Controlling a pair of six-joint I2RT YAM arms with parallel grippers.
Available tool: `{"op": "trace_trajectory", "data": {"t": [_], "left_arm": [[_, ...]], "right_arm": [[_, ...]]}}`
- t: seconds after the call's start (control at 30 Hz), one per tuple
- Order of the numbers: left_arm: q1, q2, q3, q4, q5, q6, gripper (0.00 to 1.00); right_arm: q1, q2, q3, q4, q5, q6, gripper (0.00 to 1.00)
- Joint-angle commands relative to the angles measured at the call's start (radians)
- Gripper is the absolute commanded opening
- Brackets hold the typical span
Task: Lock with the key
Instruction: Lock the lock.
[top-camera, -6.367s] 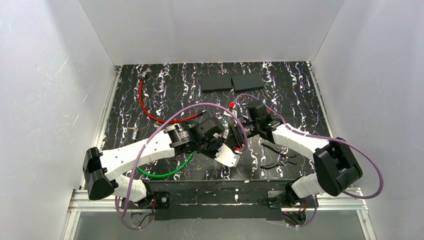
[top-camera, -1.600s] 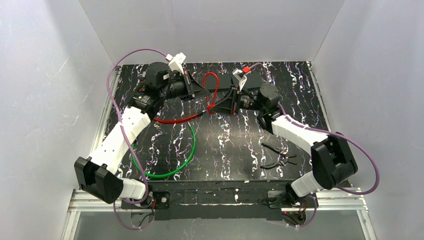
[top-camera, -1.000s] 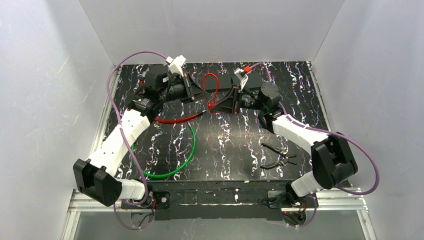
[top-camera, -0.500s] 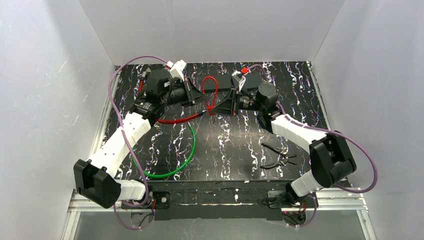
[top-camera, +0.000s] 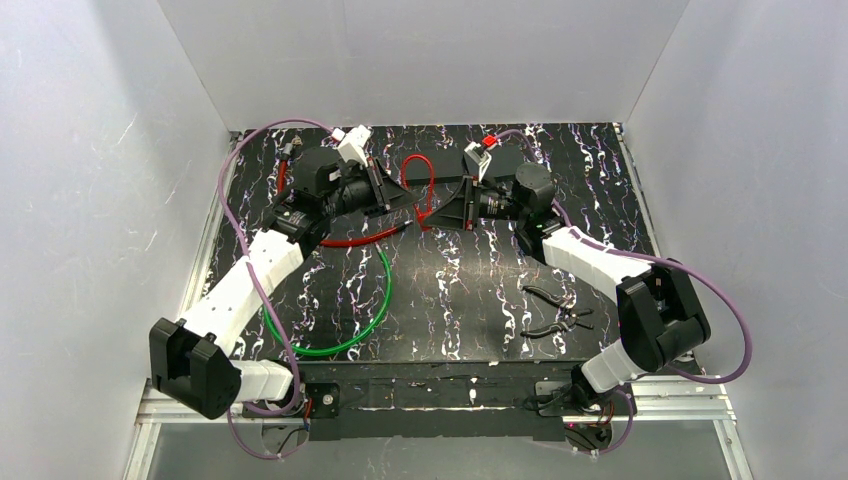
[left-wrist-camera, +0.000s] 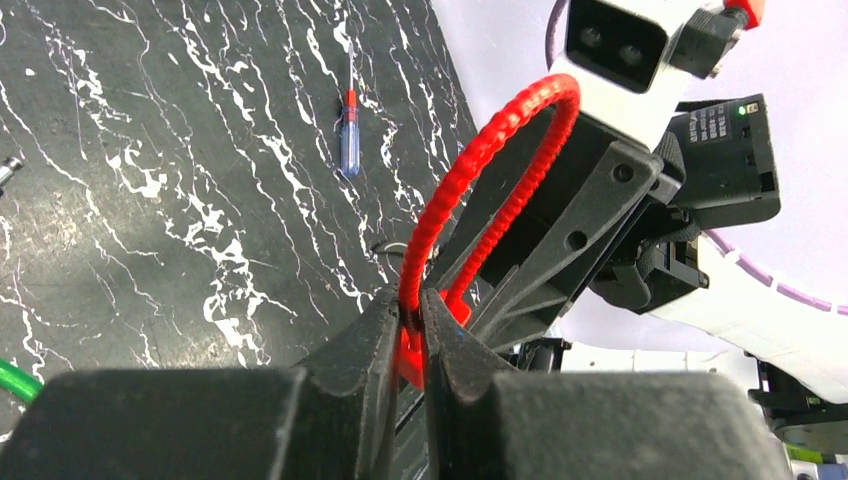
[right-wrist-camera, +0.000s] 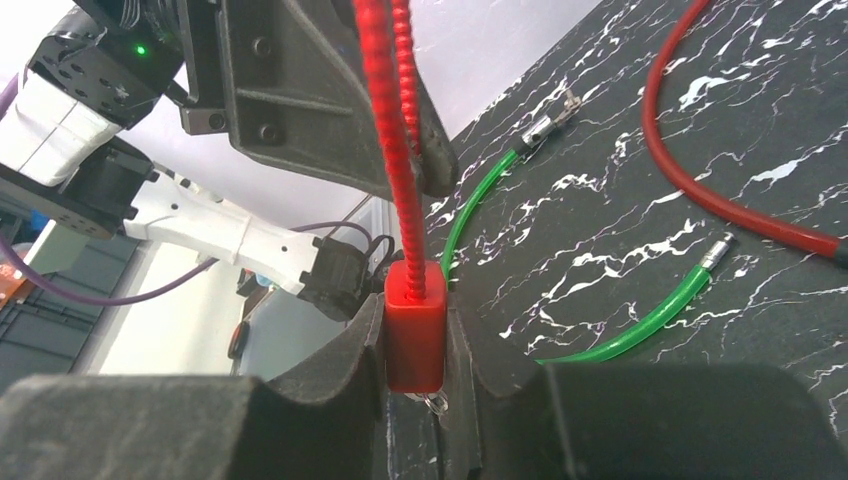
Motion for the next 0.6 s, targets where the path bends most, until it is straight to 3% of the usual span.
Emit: {"op": "trace_trajectory", "data": {"t": [0.0, 0.07, 0.17, 0.27, 0.33, 0.57], "left_arm": [[0.032, -0.051, 0.03, -0.072, 0.16, -0.017, 0.13], [0.082, -0.049, 0.052, -0.01, 0.22, -0.063, 0.21], [0.152, -0.048, 0.112, 0.103, 0.33, -0.115, 0.43], [0.16, -0.059, 0.148, 0.122, 0.388, -0.072, 0.66], [0.16, -0.06, 0.138, 0.125, 0.405, -0.059, 0.75], [0.158, -0.033, 0.054, 0.151, 0.413, -0.039, 0.78]], "right_arm": [[-0.036, -0.026, 0.043, 0.121, 0.1, -0.012, 0.01], [-0.035, -0.031, 0.028, 0.139, 0.072, -0.004, 0.01], [-0.035, -0.042, 0.012, 0.177, 0.023, 0.013, 0.01], [-0.035, -0.051, 0.0, 0.204, -0.005, 0.035, 0.01], [-0.035, -0.052, -0.012, 0.251, -0.016, 0.076, 0.01], [-0.016, -0.054, -0.039, 0.412, -0.043, 0.199, 0.01]]}}
